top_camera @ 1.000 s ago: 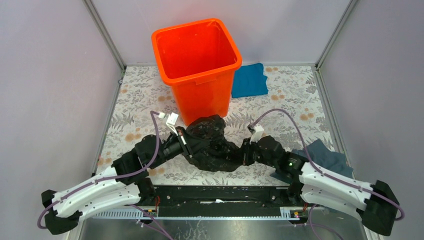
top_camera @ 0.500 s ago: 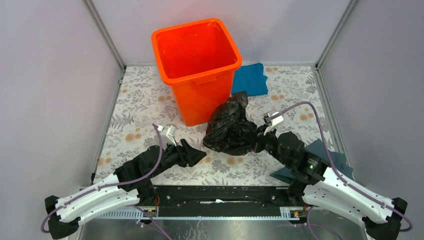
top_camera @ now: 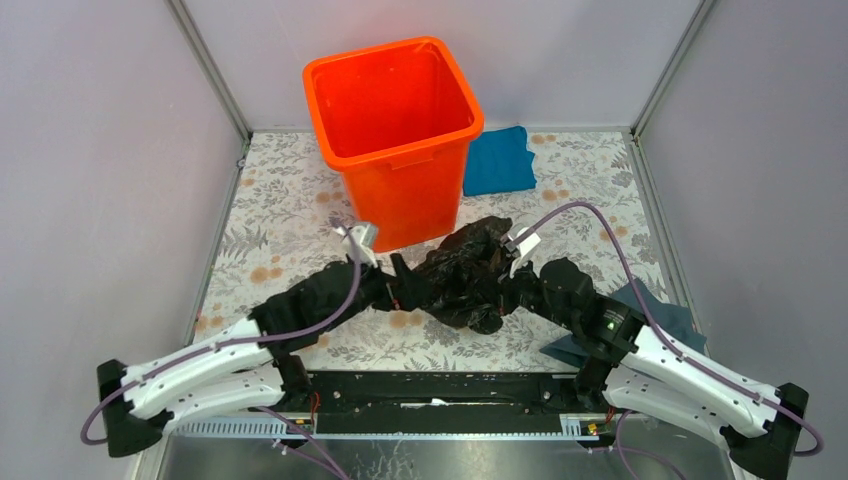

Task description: Put the trash bags into the trash bin

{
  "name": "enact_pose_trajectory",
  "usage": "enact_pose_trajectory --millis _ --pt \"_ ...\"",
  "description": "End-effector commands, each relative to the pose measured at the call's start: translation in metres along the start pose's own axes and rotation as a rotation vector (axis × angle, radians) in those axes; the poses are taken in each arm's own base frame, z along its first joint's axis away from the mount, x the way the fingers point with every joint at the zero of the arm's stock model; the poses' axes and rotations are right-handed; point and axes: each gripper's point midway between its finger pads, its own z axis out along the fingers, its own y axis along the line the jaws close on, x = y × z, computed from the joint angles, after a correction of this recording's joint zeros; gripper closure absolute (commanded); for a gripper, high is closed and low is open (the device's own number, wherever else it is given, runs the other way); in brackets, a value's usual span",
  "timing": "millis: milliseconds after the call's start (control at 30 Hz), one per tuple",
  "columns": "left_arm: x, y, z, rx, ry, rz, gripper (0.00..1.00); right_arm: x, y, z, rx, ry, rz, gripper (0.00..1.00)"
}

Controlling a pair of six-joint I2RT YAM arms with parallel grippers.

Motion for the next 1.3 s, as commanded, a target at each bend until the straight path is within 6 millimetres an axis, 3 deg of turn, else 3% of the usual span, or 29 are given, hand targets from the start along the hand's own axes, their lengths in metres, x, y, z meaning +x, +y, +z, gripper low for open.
enact_pose_trajectory --millis 0,167,300,333,400,500,567,667,800,967,1067,1267 --pt "-0.008 0.009 0.030 -0.103 -0.024 0.092 0.01 0.004 0.027 0.002 -0.143 0.024 0.039 1.00" --pt "0.016 0.037 0.058 -0.186 0.032 0.114 0.05 0.040 0.039 0.001 -0.222 0.117 0.138 0.97" --pt "0.012 0.078 0.049 -0.336 -0.016 0.057 0.50 0.078 0.043 -0.001 -0.236 0.219 0.260 0.96" --pt "0.009 0.084 0.044 -0.340 -0.028 0.035 0.56 0.089 0.044 -0.001 -0.236 0.251 0.302 0.95" --pt "0.005 0.088 0.038 -0.290 -0.042 -0.001 0.70 0.108 0.053 0.000 -0.283 0.288 0.403 0.89" --pt "0.003 0.089 0.031 -0.204 -0.050 -0.053 0.97 0.119 0.081 -0.006 -0.463 0.316 0.548 0.79" --pt "0.000 0.084 0.026 -0.149 -0.047 -0.057 1.00 0.126 0.087 -0.009 -0.505 0.348 0.587 0.71" --pt "-0.006 0.068 0.015 -0.064 -0.069 -0.047 1.00 0.132 0.074 -0.006 -0.410 0.379 0.520 0.53" --pt "-0.019 0.033 -0.001 0.110 -0.109 -0.006 1.00 0.101 0.050 -0.007 -0.245 0.325 0.380 0.33" --pt "-0.022 0.009 -0.015 0.243 -0.120 0.044 1.00 0.030 0.014 -0.020 -0.016 0.107 0.310 0.02" --pt "-0.021 0.004 -0.018 0.276 -0.120 0.058 1.00 -0.008 0.013 -0.020 -0.012 -0.013 0.278 0.00" --pt "-0.025 -0.023 -0.032 0.410 -0.121 0.071 1.00 -0.027 0.030 0.015 -0.148 0.060 0.276 0.00"
